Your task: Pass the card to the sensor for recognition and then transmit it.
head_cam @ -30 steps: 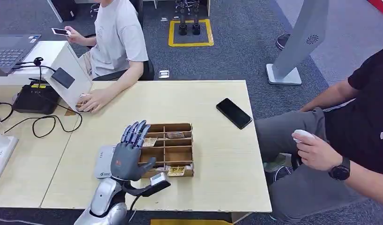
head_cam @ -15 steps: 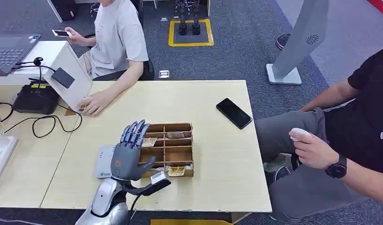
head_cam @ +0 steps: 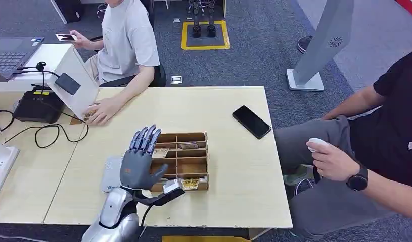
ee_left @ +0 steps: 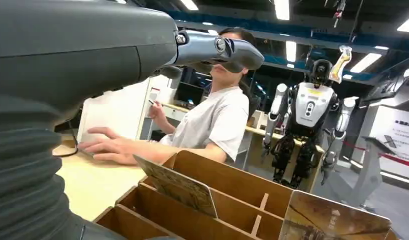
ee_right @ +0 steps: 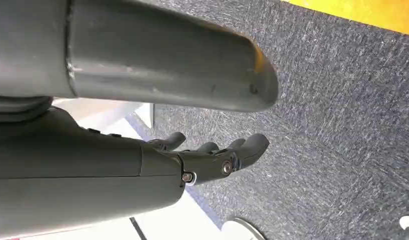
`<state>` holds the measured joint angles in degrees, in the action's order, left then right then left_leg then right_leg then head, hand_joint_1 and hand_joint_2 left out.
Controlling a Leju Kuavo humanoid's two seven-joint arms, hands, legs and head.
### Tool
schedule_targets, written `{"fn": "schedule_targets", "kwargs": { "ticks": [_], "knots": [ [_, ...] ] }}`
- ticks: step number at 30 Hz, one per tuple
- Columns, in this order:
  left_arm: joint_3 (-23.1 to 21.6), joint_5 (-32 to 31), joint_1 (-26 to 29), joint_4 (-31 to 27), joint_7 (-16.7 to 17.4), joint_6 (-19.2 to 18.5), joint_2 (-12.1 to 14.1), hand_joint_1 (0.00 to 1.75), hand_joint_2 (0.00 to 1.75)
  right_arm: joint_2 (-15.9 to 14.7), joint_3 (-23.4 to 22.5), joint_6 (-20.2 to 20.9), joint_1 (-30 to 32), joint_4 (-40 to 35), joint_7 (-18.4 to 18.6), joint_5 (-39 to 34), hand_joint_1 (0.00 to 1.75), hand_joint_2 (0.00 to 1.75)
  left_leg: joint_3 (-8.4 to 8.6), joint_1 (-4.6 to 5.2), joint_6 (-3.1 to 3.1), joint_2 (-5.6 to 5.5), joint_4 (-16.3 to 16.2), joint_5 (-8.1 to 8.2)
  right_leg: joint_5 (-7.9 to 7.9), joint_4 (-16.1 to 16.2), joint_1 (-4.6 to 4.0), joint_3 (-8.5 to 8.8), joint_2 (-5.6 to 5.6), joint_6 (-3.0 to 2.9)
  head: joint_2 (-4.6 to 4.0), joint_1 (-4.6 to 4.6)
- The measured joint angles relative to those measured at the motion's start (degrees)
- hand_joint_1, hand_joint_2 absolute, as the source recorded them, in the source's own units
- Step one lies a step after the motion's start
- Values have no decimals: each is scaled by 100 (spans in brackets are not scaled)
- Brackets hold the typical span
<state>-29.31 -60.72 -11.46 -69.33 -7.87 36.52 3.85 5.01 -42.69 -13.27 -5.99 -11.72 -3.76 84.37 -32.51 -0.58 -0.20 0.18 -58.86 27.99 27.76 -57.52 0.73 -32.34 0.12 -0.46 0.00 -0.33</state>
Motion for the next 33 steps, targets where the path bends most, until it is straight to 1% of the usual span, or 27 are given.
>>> {"fn": "schedule_targets", "kwargs": {
  "ticks": [15, 16, 18, 19, 33],
  "knots": [
    [0, -142, -149, 262, 83, 83, -29, 0, 175, 2, 74, 6, -1, 0, -7, 0, 0, 0, 0, 0, 0, 0, 0, 0, 0, 0, 0, 0, 0, 0, 2, 0],
    [0, -151, -151, 276, 85, 83, -29, 9, 175, 2, 74, 6, -1, 0, -7, 0, 0, 0, 0, 0, 0, 0, 0, 0, 0, 0, 0, 0, 0, 0, 0, 0],
    [0, -160, -153, 302, 94, 83, -31, 21, 175, 2, 77, 11, -1, 0, -7, -2, 0, 0, 0, 0, 0, 0, 0, 0, 0, 0, 0, 0, 0, 0, 0, 0],
    [2, -160, -153, 310, 94, 83, -29, 175, 175, 0, 77, 20, -2, 0, -7, -7, 0, 0, 0, 0, 0, 0, 0, 0, 0, 0, 0, 0, 0, 0, 0, 0],
    [2, -245, -193, 536, 210, 11, -29, 175, 175, 24, 81, -2, -55, 0, -151, -68, 0, 0, 0, 0, 0, 0, 0, 0, 0, 0, 0, 1, 0, 0, 0, 0]
  ]
}}
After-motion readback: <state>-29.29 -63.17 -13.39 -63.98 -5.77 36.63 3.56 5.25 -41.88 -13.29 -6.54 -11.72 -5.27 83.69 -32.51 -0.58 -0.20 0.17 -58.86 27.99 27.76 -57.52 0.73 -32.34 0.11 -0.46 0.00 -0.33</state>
